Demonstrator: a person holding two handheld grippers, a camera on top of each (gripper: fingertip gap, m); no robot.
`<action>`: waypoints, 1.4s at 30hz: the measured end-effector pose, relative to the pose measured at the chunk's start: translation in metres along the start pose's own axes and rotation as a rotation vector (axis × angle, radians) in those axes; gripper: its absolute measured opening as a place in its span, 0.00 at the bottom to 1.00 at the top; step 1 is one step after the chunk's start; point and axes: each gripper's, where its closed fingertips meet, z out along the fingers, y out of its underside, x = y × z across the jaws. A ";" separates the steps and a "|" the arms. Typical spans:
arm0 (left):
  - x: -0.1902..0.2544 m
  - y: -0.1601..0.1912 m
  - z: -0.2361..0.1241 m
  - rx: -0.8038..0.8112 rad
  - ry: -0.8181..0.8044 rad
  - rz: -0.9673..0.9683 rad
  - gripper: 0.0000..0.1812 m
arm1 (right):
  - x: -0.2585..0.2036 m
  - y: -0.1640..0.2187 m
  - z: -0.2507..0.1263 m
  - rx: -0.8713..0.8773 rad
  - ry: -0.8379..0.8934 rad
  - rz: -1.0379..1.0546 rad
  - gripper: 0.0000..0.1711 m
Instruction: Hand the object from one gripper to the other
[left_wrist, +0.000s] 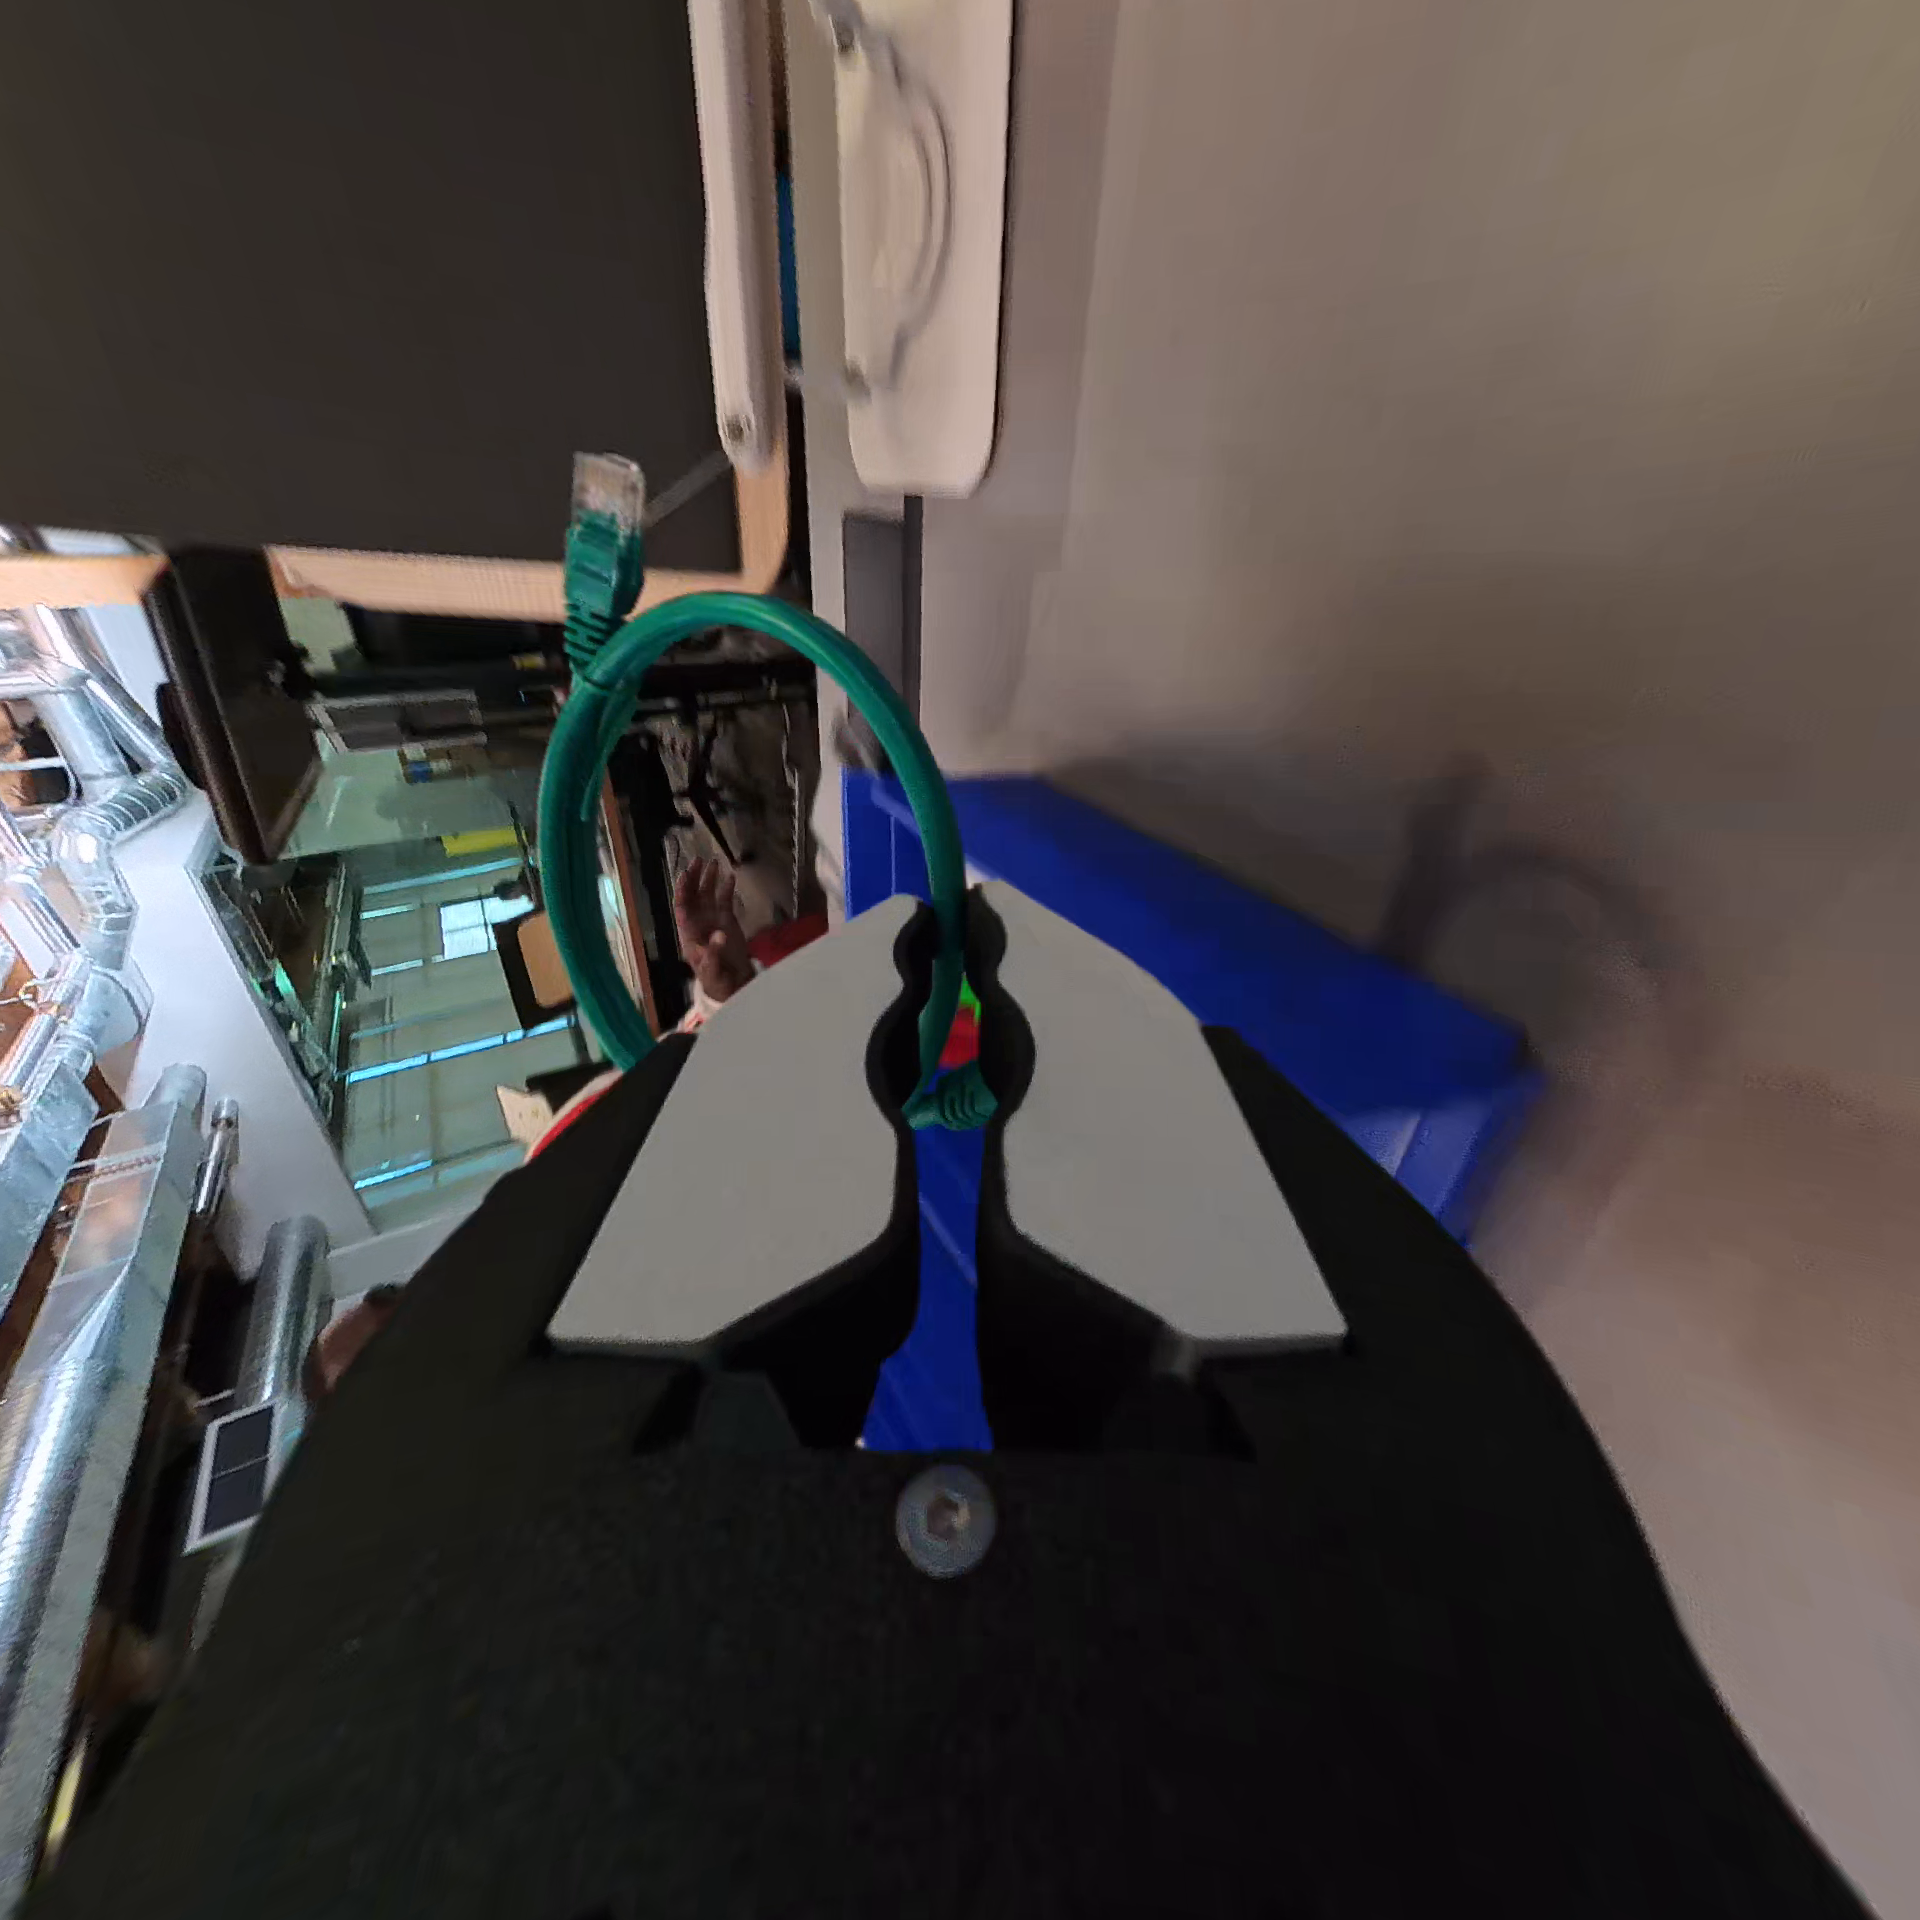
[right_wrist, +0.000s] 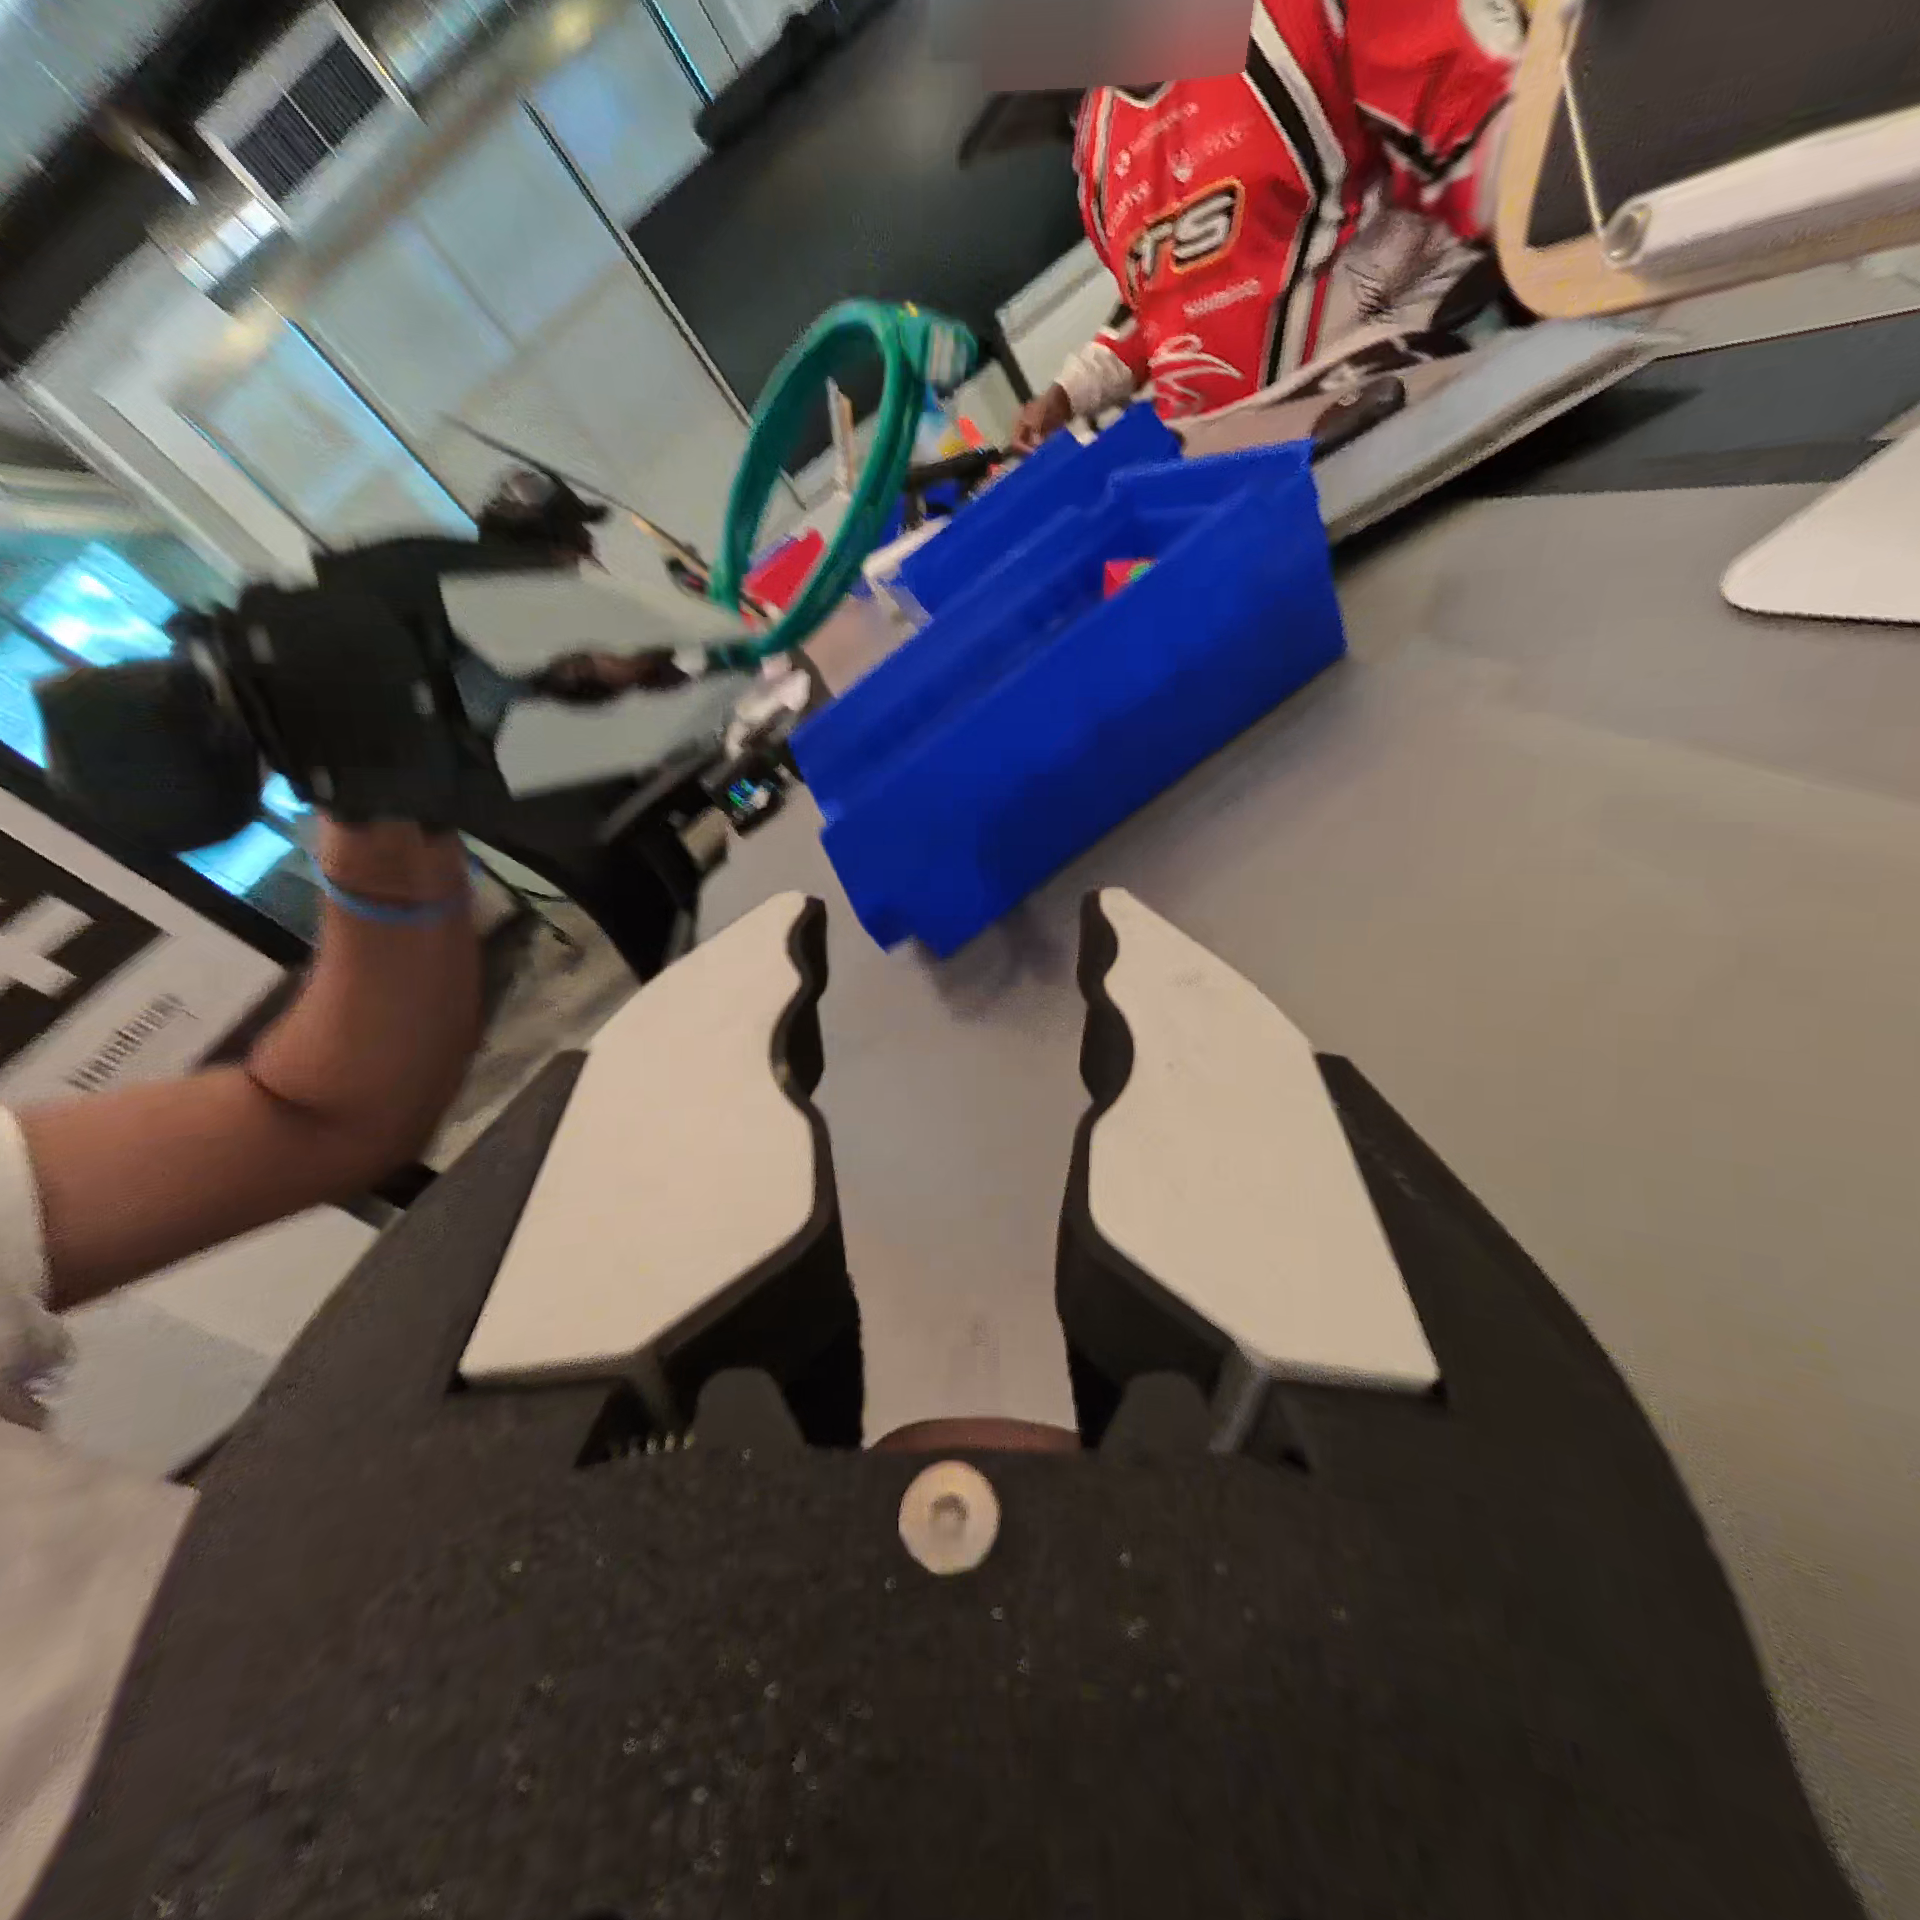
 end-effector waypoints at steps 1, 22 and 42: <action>0.005 -0.016 0.001 0.037 -0.001 -0.024 0.03 | 0.000 -0.008 0.007 0.014 -0.037 0.040 0.28; 0.088 -0.115 0.020 0.447 0.109 -0.856 0.14 | 0.046 0.007 -0.005 -0.113 0.144 -0.189 0.07; 0.069 -0.083 0.032 0.765 0.552 -1.639 0.19 | -0.062 0.025 0.049 0.067 0.122 -0.697 0.07</action>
